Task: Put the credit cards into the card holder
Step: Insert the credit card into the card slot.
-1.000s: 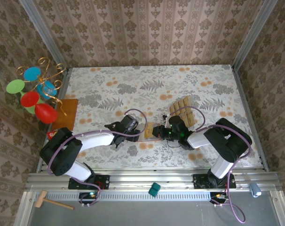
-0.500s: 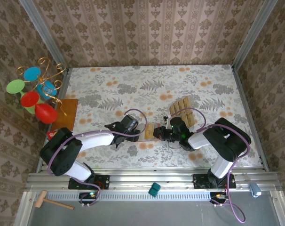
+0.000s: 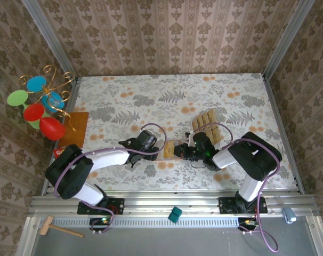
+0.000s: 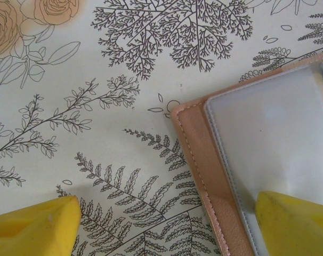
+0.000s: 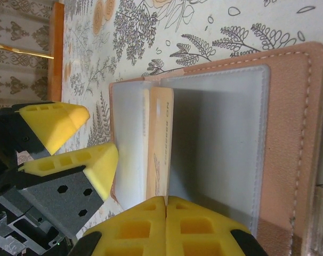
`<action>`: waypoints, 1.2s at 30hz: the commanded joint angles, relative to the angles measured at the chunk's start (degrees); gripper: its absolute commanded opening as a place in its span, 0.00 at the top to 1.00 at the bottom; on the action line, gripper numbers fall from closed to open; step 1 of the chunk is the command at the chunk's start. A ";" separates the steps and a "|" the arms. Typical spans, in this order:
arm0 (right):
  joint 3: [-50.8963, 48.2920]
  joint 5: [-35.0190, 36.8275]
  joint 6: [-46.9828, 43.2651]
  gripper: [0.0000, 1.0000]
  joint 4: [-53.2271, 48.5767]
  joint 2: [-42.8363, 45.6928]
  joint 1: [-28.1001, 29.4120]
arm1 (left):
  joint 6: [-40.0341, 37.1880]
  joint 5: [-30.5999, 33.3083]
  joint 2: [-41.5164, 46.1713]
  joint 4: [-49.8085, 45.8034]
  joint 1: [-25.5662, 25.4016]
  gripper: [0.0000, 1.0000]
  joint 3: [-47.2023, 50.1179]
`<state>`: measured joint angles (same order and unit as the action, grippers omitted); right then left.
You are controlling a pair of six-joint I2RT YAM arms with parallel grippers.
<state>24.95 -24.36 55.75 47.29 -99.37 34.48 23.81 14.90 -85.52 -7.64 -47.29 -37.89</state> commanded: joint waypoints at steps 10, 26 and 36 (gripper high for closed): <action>1.32 -2.35 -1.35 1.00 -1.50 -3.19 -0.55 | 0.49 1.19 -0.08 -3.96 -0.75 0.14 1.46; 1.74 -1.80 -0.21 1.00 -1.00 -4.35 -0.77 | 0.69 1.23 -0.26 -3.83 -0.90 0.14 1.50; -0.42 -0.52 0.92 1.00 -2.22 -1.84 -0.99 | 0.80 1.26 -0.33 -3.78 -1.06 0.14 1.64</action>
<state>26.00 -27.24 56.23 48.71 -101.82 33.89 24.01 15.51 -85.52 -7.70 -47.70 -37.89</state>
